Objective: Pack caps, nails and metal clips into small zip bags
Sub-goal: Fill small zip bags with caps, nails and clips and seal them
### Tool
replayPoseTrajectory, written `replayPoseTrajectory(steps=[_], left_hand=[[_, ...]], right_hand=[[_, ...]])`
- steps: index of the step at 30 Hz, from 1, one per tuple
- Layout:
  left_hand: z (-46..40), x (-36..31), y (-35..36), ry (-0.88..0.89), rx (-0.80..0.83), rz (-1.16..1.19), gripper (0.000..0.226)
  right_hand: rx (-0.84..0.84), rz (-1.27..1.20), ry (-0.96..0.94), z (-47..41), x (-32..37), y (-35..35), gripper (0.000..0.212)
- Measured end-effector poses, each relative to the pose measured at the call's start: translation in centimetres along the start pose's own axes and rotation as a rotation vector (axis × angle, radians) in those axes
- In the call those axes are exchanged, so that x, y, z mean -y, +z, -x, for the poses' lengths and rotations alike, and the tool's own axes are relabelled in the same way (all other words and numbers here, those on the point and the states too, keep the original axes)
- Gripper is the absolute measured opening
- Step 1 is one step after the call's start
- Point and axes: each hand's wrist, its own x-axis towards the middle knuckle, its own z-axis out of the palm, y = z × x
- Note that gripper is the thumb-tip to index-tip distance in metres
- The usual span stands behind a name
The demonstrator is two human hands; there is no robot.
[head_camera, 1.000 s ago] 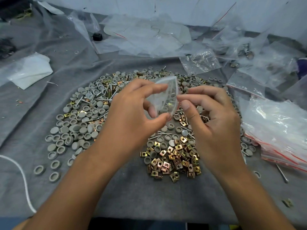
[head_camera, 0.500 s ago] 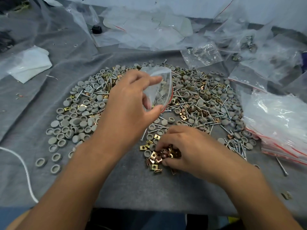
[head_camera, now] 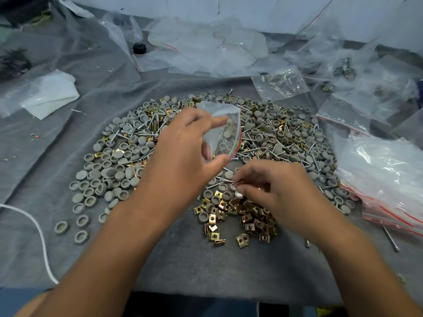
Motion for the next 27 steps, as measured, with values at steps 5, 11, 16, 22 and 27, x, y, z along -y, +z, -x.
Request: replayPoseTrajectory(steps=[5,11,16,22,27], left_hand=[[-0.1,-0.2,0.1,0.002,0.017,0.013,0.061],[0.1,-0.6,0.6,0.052,0.033,0.012,0.056],[-0.1,-0.8,0.6,0.100,-0.038,0.026,0.033],[-0.1,-0.7,0.3,0.061,-0.069,-0.004,0.022],[-0.1,-0.6,0.1,0.001,-0.061,-0.012,0.034]], right_hand=[[-0.234,-0.458,-0.087,-0.1,0.9,-1.5,0.014],[-0.396,-0.496,-0.105,-0.4,1.8,-0.4,0.014],[-0.434,-0.458,-0.069,-0.8,2.1,0.1,0.010],[-0.452,-0.478,-0.064,-0.9,2.4,0.3,0.007],[-0.554,-0.483,-0.093,-0.7,2.6,-0.1,0.004]])
